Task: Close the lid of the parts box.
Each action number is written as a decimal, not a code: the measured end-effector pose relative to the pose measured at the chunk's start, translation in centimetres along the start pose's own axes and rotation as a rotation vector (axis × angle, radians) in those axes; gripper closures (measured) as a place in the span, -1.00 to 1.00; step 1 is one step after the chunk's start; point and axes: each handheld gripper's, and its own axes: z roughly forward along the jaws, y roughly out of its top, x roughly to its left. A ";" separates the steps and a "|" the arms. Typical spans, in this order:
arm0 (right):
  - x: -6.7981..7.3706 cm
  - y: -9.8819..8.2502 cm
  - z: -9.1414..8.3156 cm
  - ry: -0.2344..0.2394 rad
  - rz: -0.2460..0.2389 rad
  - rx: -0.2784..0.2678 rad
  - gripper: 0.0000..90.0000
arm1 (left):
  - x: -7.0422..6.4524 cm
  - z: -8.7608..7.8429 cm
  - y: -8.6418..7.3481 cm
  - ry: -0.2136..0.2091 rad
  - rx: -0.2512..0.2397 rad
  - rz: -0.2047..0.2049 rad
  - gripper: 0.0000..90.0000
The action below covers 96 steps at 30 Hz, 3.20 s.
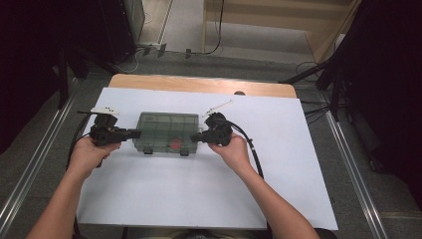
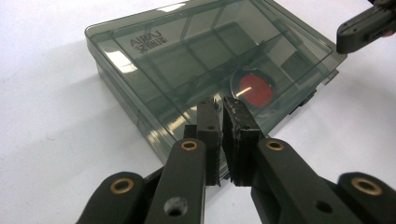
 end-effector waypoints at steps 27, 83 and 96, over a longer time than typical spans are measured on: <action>-1.1 -1.0 1.1 0.018 0.032 -0.006 1.00 | -0.1 1.4 -0.8 0.001 0.033 0.040 0.90; 3.3 -7.1 -4.7 -0.017 -0.118 -0.141 -0.36 | -10.3 1.6 -2.1 -0.051 -0.013 0.231 -0.30; 3.0 -9.4 -5.8 -0.048 -0.097 -0.130 -0.37 | -10.6 2.1 -3.6 -0.068 0.010 0.232 -0.30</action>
